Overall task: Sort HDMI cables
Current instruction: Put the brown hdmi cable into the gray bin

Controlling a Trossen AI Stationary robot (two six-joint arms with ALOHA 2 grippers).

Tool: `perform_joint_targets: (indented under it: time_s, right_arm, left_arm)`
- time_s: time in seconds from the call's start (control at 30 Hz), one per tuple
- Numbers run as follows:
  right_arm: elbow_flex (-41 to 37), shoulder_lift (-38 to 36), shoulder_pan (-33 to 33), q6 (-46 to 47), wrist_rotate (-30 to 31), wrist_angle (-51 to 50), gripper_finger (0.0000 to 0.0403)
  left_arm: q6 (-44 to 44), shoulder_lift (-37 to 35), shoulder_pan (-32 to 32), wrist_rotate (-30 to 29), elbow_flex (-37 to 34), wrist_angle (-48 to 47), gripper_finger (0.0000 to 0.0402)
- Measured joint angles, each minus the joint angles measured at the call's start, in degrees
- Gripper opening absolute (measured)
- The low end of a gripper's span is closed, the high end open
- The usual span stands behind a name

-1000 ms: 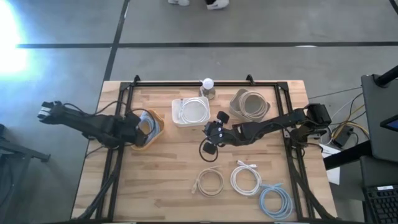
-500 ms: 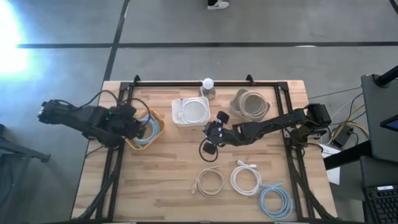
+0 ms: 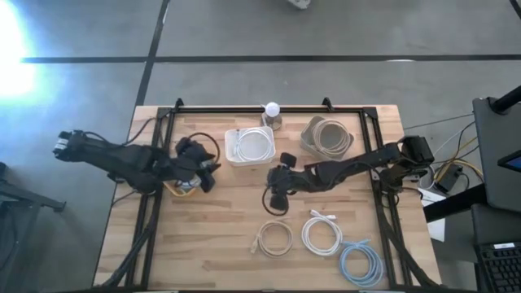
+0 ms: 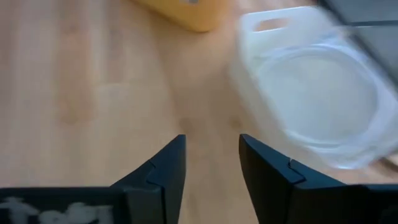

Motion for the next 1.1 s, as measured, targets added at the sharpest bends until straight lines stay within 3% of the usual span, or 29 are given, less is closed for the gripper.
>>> perform_joint_targets:
  time_s: [0.2,0.27,0.63,1.1]
  right_arm:
    - [-0.4,0.0,1.2,-0.6,-19.7,0.1,0.0171]
    - [-0.9,0.5,1.9,-0.2,-23.2,0.5,0.0173]
    - [-6.2,4.9,5.4,-1.9,-23.4,6.5,0.0171]
    - [-4.3,15.6,7.8,-2.0,-22.7,7.9,0.0162]
  left_arm:
    - [1.6,3.6,0.0,0.0,0.0,0.1,0.0179]
    - [1.6,4.6,0.0,0.0,0.0,0.1,0.0179]
    - [1.8,7.4,0.0,0.3,0.0,0.3,0.0179]
    - [1.9,7.5,0.0,0.7,-0.1,1.3,0.0179]
